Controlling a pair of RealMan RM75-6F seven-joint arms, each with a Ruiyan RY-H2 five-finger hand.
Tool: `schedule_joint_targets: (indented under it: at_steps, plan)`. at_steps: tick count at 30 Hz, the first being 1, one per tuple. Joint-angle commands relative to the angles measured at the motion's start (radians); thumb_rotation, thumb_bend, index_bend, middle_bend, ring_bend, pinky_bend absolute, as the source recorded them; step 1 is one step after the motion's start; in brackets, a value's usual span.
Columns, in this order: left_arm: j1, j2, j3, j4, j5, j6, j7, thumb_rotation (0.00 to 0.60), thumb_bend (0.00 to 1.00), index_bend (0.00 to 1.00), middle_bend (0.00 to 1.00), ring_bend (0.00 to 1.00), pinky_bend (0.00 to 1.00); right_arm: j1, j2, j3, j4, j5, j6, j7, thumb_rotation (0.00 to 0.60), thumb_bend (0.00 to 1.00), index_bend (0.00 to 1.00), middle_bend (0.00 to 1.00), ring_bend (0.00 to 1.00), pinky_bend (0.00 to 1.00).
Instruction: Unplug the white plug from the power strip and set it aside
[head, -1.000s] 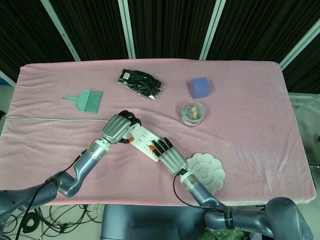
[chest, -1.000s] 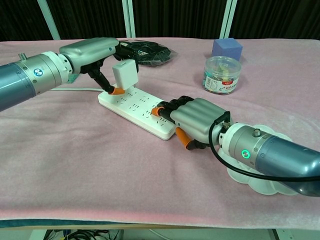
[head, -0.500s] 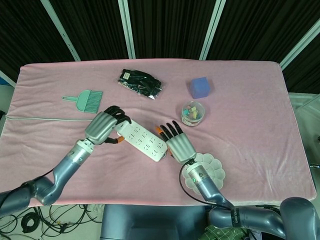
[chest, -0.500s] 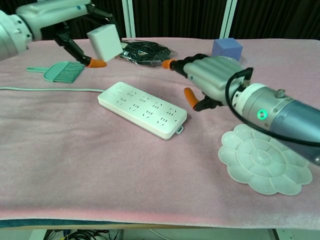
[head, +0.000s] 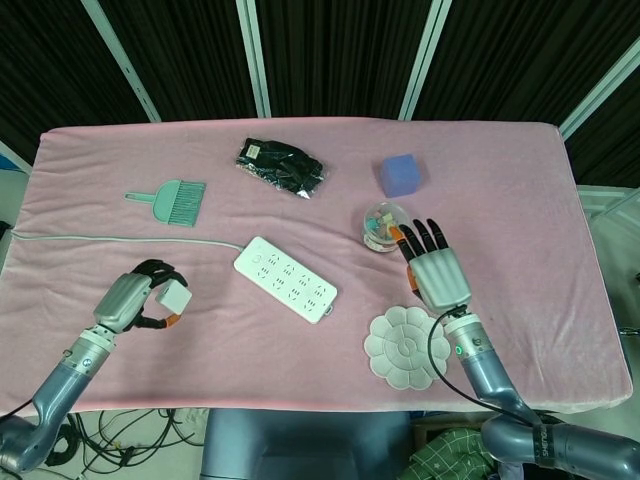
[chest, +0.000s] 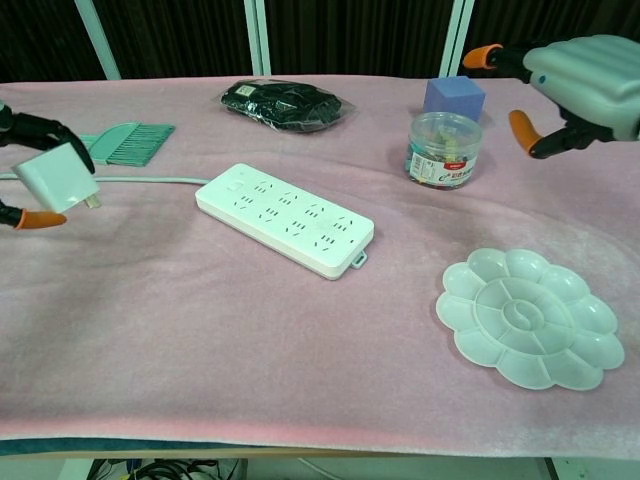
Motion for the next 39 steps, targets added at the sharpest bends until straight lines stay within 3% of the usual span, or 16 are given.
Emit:
schedule_joint_targets:
  at_steps: [1, 5, 7, 14, 18, 24, 31, 39]
  plan:
    - [0.026, -0.059, 0.022, 0.091, 0.011, -0.011, -0.073, 0.6, 0.53, 0.47, 0.44, 0.06, 0.06, -0.022, 0.032, -0.008, -0.005, -0.009, 0.019, 0.025, 0.6, 0.51, 0.05, 0.1, 0.05, 0.06]
    - [0.015, -0.073, 0.03, 0.119, 0.01, -0.068, -0.137, 0.6, 0.24, 0.2, 0.15, 0.0, 0.0, -0.053, 0.069, -0.014, 0.008, -0.02, 0.045, 0.071, 0.6, 0.4, 0.05, 0.1, 0.05, 0.06]
    - [0.007, -0.065, 0.033, 0.123, 0.004, -0.102, -0.144, 0.6, 0.17, 0.14, 0.08, 0.0, 0.0, -0.07, 0.088, -0.016, 0.018, -0.02, 0.054, 0.103, 0.6, 0.39, 0.05, 0.1, 0.05, 0.06]
    - [-0.001, 0.01, 0.023, 0.046, -0.024, -0.149, -0.126, 0.6, 0.14, 0.12, 0.02, 0.0, 0.0, -0.12, 0.147, -0.034, 0.043, -0.048, 0.081, 0.198, 0.6, 0.36, 0.05, 0.09, 0.05, 0.06]
    - [0.016, 0.087, 0.019, -0.072, -0.024, -0.122, -0.141, 0.6, 0.14, 0.11, 0.01, 0.0, 0.0, -0.155, 0.174, -0.04, 0.056, -0.086, 0.133, 0.247, 0.6, 0.36, 0.05, 0.08, 0.05, 0.06]
    - [0.102, 0.158, 0.025, -0.199, -0.005, 0.052, 0.127, 0.6, 0.14, 0.11, 0.02, 0.0, 0.0, -0.229, 0.218, -0.069, 0.068, -0.113, 0.194, 0.334, 0.6, 0.36, 0.05, 0.06, 0.05, 0.05]
    - [0.262, 0.219, 0.076, -0.361, 0.035, 0.299, 0.477, 0.6, 0.14, 0.14, 0.02, 0.0, 0.0, -0.336, 0.263, -0.16, 0.05, -0.216, 0.297, 0.379, 0.6, 0.35, 0.05, 0.06, 0.04, 0.05]
    - [0.418, 0.257, 0.131, -0.462, 0.065, 0.481, 0.612, 0.6, 0.15, 0.15, 0.03, 0.0, 0.0, -0.452, 0.274, -0.273, 0.014, -0.359, 0.409, 0.419, 0.6, 0.32, 0.05, 0.06, 0.04, 0.05]
